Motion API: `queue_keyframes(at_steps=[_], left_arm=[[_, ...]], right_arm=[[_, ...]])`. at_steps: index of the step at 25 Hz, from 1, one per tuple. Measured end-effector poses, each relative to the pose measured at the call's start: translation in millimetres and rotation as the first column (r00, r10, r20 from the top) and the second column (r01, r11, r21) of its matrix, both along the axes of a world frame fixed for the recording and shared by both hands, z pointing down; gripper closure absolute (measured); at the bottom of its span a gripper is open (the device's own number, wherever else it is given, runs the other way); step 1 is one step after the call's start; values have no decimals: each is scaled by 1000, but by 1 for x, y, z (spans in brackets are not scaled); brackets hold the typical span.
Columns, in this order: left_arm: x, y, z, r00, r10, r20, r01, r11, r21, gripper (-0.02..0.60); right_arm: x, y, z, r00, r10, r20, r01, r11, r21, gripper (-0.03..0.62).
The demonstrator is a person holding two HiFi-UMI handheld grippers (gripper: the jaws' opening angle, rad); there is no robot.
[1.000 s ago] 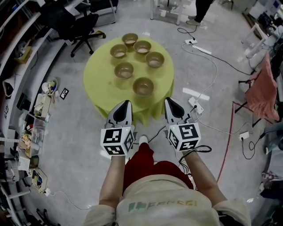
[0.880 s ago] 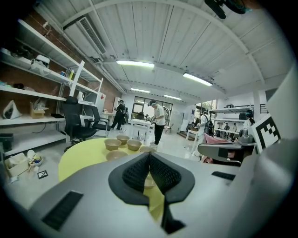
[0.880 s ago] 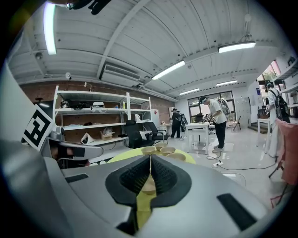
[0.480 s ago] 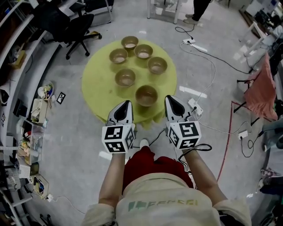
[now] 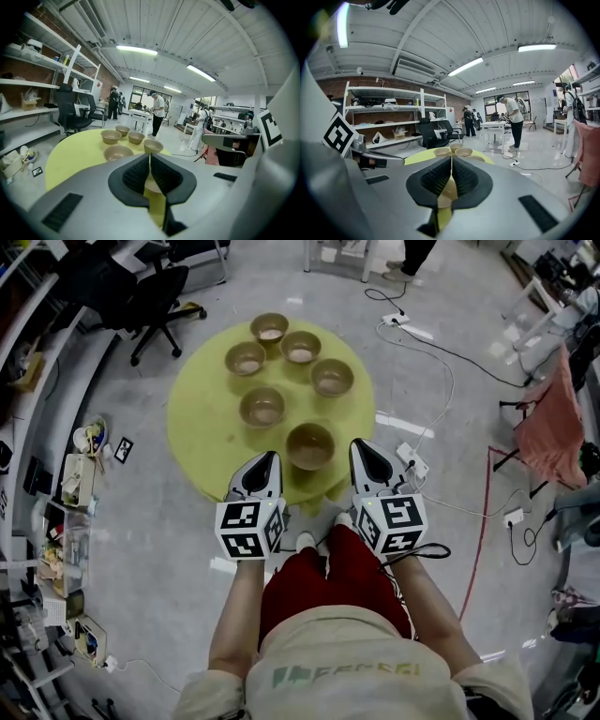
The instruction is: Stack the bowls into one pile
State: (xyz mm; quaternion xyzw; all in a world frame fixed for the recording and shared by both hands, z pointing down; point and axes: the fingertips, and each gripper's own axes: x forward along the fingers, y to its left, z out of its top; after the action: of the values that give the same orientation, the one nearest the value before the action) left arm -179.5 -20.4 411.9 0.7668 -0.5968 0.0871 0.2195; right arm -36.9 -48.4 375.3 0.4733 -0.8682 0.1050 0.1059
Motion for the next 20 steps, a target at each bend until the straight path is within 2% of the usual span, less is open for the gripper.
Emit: queue_keyframes(at_steps=[6,17,20], left_arm=[[10,-14,16,1000,15,6,-15,999,-45,557],[12,-41,54,999,-51,3,50,987,-154,554],[14,-48,65,998,-64,-4,62,980,-188,531]], right_arm=[[6,-20,7,1000,1,13,0,1000,-21,557],[8,-59,35,999,-53,10,54,994,-100,557],[5,-65,43,997,-78,8,79,990,-120,557]])
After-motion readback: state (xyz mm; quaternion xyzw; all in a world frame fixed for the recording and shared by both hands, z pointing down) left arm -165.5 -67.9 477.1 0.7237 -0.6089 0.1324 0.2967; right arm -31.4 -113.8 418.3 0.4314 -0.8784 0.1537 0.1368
